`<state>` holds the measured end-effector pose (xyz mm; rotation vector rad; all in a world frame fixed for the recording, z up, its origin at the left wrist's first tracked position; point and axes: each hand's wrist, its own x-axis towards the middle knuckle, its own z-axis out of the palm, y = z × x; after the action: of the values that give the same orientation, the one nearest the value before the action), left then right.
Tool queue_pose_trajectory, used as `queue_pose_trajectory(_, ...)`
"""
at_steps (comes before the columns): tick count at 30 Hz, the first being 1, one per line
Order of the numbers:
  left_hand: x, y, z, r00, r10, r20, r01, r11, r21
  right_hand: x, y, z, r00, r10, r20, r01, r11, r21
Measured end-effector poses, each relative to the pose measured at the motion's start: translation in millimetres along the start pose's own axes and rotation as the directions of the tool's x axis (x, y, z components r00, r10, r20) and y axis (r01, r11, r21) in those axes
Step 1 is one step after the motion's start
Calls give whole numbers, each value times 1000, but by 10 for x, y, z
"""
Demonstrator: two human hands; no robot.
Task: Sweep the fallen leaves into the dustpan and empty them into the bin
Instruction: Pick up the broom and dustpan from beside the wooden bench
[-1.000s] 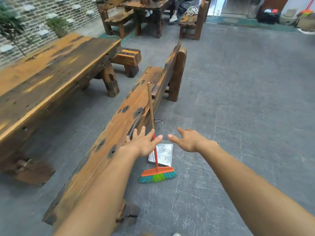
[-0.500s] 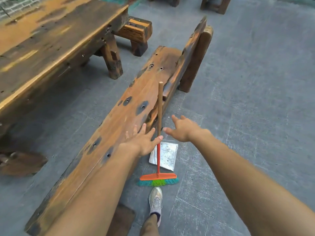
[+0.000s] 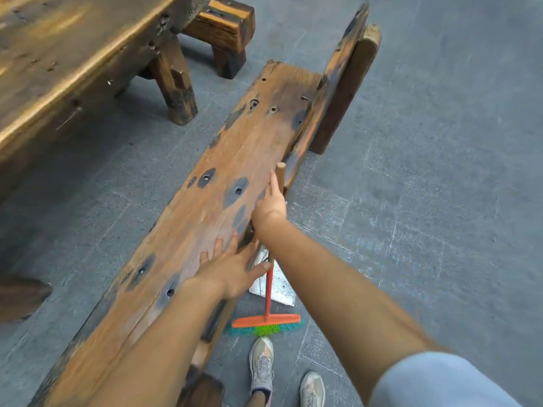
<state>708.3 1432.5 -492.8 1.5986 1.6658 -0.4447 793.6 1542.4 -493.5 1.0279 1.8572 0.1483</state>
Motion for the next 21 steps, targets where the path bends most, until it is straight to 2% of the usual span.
queue_pose_trajectory(2, 38, -41, -22, 1000, 8, -2, -8, 1000, 14, 155, -57, 37, 998, 69, 9, -69, 998, -11)
queue_pose_trajectory(5, 187, 15, -62, 999, 17, 37, -19, 999, 42, 446, -112, 301, 954, 152, 260, -174, 983, 65)
queue_pose_trajectory(8, 238, 25, -48, 999, 0, 33, -2, 998, 68, 171, -177, 353, 914, 79, 398, -127, 987, 95)
queue_pose_trajectory(10, 294, 81, -79, 1000, 19, 0, -19, 996, 85, -150, -144, 349, 902, -33, 430, -71, 972, 224)
queue_pose_trajectory(12, 388, 203, -100, 985, 135, -105, -115, 978, 173, -241, -239, 513, 878, -139, 459, -37, 935, 354)
queue_pose_trajectory(14, 461, 326, -136, 930, 273, -246, -221, 950, 220, -333, -372, 664, 859, -201, 470, -10, 913, 409)
queue_pose_trajectory(15, 537, 412, -82, 914, 308, -265, -257, 943, 209, -269, -521, 865, 853, -217, 474, -28, 888, 458)
queue_pose_trajectory(17, 591, 531, -86, 897, 338, -286, -294, 937, 187, -292, -649, 1068, 865, -233, 444, -49, 841, 538)
queue_pose_trajectory(19, 817, 685, 80, 903, 369, -222, -320, 920, 227, -219, -792, 1431, 866, -222, 447, -137, 755, 641)
queue_pose_trajectory(21, 1114, 763, 237, 920, 355, -169, -302, 913, 273, -150, -852, 1745, 837, -205, 507, -254, 675, 692)
